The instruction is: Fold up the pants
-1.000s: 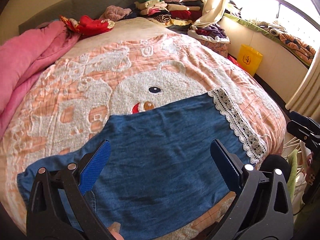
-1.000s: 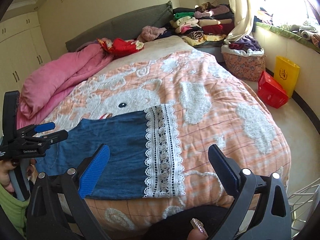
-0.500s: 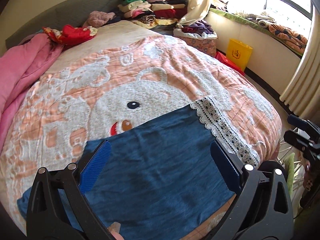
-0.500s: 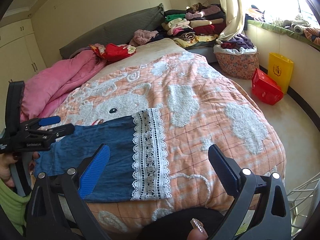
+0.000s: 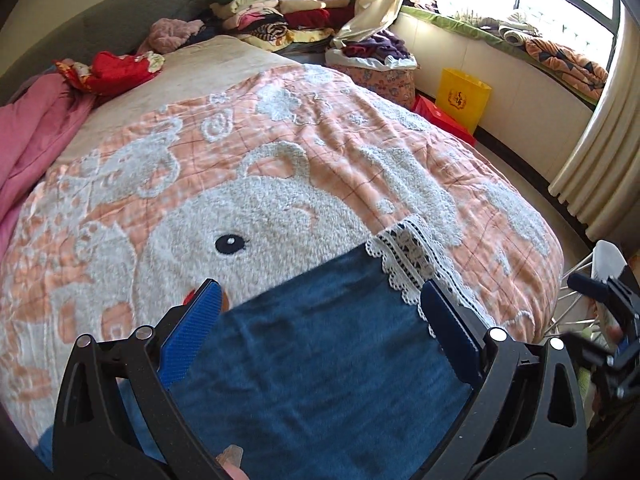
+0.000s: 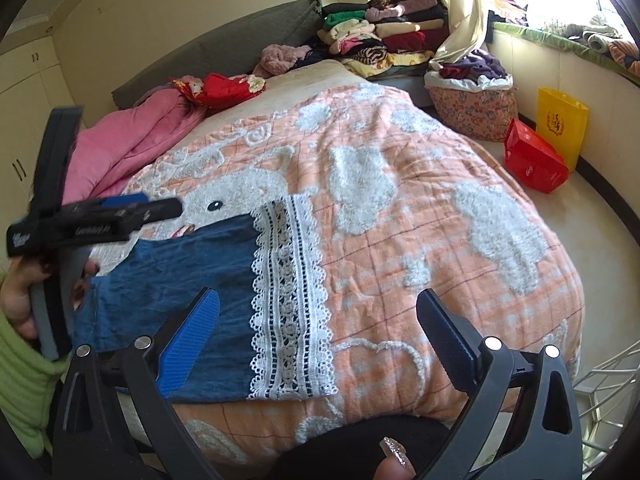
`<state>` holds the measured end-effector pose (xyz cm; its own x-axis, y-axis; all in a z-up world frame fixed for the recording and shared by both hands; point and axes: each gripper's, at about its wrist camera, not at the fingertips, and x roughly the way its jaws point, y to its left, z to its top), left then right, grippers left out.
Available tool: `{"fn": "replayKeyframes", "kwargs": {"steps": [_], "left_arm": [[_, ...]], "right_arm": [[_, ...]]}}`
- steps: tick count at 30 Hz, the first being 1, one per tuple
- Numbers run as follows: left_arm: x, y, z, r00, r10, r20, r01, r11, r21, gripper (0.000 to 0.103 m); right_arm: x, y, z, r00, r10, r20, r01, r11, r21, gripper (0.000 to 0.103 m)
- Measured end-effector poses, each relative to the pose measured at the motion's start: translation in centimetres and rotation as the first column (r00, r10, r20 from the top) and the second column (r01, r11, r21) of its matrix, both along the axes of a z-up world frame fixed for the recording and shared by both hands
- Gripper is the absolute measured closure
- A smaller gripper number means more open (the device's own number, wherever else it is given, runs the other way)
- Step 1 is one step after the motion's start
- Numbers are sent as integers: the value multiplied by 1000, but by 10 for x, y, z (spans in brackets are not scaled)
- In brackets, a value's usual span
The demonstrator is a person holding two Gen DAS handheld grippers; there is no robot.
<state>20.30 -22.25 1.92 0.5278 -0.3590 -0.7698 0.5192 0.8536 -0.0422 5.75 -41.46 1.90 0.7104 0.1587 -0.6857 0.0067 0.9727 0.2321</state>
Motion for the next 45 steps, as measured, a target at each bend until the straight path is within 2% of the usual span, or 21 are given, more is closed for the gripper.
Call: {"fn": "replayKeyframes", "kwargs": {"steps": [8,11,14,20,25,26,29,31,33,37,41,45], "left_arm": [[27,-29,-23,997,-77,-25,77,997,28,10],[37,-43,-43,991,-106,-85,111,992,59,10],[43,-52,-57,987,-124,-102,132,988,79,10],[51,-60,-78,972,-173,-156,181,983,41,10],[49,-62,-82,964,-201,-171,206,978,11,28],[48,-62,-82,963,-208,-172,212,977,3,34],[45,-62,-79,958,-228,-174,230,973,-4,43],[44,-62,-78,951,-247,-183,246,969,-28,50],[45,-62,-79,949,-254,-185,252,967,-34,51],[45,-66,-84,950,-256,-178,256,966,-26,51],[45,-66,-84,952,-254,-174,253,967,-29,52],[41,-66,-82,950,-265,-166,263,964,-31,65]], "right_arm": [[7,10,-26,997,30,-67,-27,999,35,5],[10,20,-37,993,59,-101,-55,997,47,5],[13,29,-44,989,78,-124,-74,996,42,5],[17,33,-55,984,71,-163,-64,997,45,5],[24,28,-66,976,69,-207,-55,996,71,5],[25,28,-68,974,68,-215,-53,996,75,5],[26,28,-70,974,86,-211,-65,993,103,5],[26,28,-69,976,98,-196,-75,990,119,12],[25,29,-69,977,105,-187,-84,989,119,27],[30,27,-74,975,117,-190,-87,984,158,33],[33,21,-75,976,112,-185,-76,979,191,45],[30,19,-74,979,117,-168,-78,972,220,52]]}}
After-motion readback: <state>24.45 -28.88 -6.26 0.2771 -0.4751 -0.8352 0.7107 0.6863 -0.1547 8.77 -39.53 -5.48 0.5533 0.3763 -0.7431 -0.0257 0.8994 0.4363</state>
